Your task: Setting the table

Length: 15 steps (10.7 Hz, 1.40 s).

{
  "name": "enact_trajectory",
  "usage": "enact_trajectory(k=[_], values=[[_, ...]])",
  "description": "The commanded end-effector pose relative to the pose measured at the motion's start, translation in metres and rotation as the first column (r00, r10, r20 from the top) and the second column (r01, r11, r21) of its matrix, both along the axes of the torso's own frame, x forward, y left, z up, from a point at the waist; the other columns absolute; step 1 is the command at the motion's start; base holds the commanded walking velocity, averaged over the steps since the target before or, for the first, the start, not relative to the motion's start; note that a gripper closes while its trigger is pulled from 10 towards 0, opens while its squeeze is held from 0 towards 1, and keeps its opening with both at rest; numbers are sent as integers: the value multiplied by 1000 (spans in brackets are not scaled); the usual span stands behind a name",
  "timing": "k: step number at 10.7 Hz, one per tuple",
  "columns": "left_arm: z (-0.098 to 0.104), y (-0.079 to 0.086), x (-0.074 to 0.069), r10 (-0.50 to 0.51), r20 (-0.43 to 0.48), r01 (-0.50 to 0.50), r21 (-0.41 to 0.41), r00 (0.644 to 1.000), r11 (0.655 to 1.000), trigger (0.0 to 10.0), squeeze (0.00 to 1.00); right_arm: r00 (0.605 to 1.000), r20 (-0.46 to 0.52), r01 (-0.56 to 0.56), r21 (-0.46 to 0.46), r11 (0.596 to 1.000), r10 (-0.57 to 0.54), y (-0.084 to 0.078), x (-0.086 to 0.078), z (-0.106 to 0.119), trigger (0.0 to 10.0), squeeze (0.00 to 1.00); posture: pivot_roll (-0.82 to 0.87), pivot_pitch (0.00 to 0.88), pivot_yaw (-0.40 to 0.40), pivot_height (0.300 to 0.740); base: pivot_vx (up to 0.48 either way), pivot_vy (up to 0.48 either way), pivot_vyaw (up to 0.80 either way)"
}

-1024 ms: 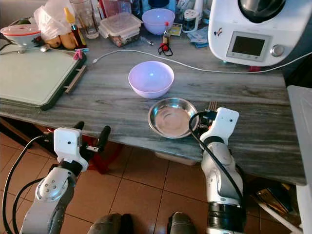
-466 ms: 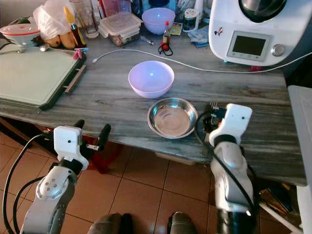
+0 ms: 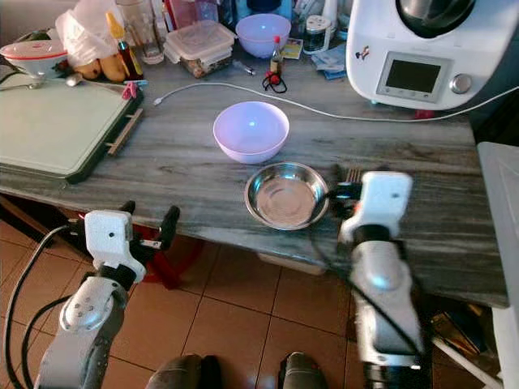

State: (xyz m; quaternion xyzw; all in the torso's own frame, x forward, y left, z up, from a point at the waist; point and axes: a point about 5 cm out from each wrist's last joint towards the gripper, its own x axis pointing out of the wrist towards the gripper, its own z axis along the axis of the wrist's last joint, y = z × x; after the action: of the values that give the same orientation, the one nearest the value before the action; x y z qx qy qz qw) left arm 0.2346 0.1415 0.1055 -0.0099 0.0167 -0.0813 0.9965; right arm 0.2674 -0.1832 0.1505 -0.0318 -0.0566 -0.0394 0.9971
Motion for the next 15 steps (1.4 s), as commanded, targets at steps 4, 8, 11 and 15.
enact_trajectory(k=[4, 8, 11, 15], values=[[4, 5, 10, 25, 26, -25, 6, 999, 1000, 10000, 0, 1000, -10, -8, 30, 1000, 9, 7, -1, -6, 10000, 0, -38, 41, 49, 740, -245, 0, 0], [-3, 9, 6, 45, 18, -46, 24, 999, 999, 10000, 0, 998, -59, 22, 50, 999, -19, -4, -8, -23, 10000, 0, -34, 2, 50, 740, -246, 0, -139], [-23, 24, -7, 75, -34, -72, 69, 997, 995, 10000, 0, 991, -112, 69, -26, 997, -71, -17, -23, -44, 10000, 0, -48, 0, 59, 740, -247, 0, 0], [-23, 19, 3, 53, -10, -53, 57, 999, 997, 10000, 0, 994, -112, 13, 11, 1000, -11, -5, -9, -40, 10000, 0, -48, 0, 35, 740, -61, 0, 0]])
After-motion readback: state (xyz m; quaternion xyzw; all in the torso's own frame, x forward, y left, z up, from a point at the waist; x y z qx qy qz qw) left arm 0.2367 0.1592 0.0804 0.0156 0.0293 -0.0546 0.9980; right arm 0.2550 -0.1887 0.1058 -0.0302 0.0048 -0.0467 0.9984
